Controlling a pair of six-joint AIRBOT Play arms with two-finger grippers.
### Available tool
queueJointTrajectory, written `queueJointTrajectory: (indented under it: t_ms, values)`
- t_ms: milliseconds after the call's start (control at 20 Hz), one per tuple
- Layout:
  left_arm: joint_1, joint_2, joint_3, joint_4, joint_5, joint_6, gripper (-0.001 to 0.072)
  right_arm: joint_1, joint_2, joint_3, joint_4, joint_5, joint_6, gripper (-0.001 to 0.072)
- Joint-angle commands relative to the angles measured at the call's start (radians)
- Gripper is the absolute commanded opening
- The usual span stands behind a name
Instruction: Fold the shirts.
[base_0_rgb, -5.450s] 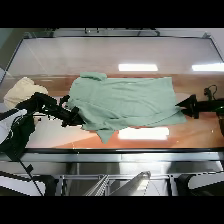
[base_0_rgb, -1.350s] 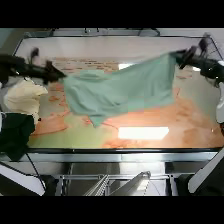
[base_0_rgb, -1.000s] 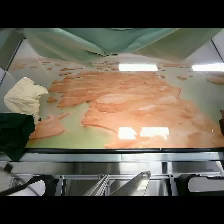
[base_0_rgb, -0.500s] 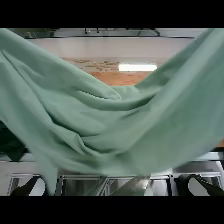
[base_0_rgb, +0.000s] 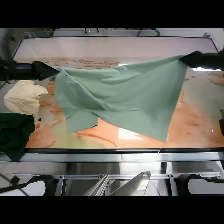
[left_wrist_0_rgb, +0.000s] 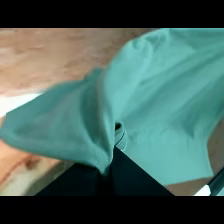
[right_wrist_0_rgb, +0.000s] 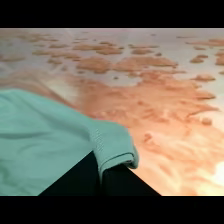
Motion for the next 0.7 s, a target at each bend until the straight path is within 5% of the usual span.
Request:
queueJointTrajectory:
  t_ms: [0,50,150,300,450,650]
  values:
    - [-0.008,-0.323,0.1,-0.029,-0.008,0.022,0.0026,0.003,-0.23,0.072,0.051,-0.121,0.071,0.0373]
    - [0.008,-0.389,0.166,-0.055,0.035,-0.002,0.0145,-0.01,-0.249,0.096,0.05,-0.103,0.123,0.0513]
    - [0.044,-0.463,0.291,-0.062,0.089,-0.067,0.072,-0.052,-0.242,0.111,0.029,-0.053,0.209,0.0513]
    - [0.118,-0.486,0.421,-0.055,0.167,-0.14,0.072,-0.152,-0.221,0.111,-0.022,0.198,0.289,0.0424]
    - [0.197,-0.484,0.475,-0.026,0.315,-0.209,0.072,-0.21,-0.203,0.01,-0.104,0.449,0.36,0.0423]
    - [0.255,-0.452,0.319,-0.026,0.462,-0.237,0.07,-0.232,-0.063,-0.33,-0.233,0.409,0.391,0.0361]
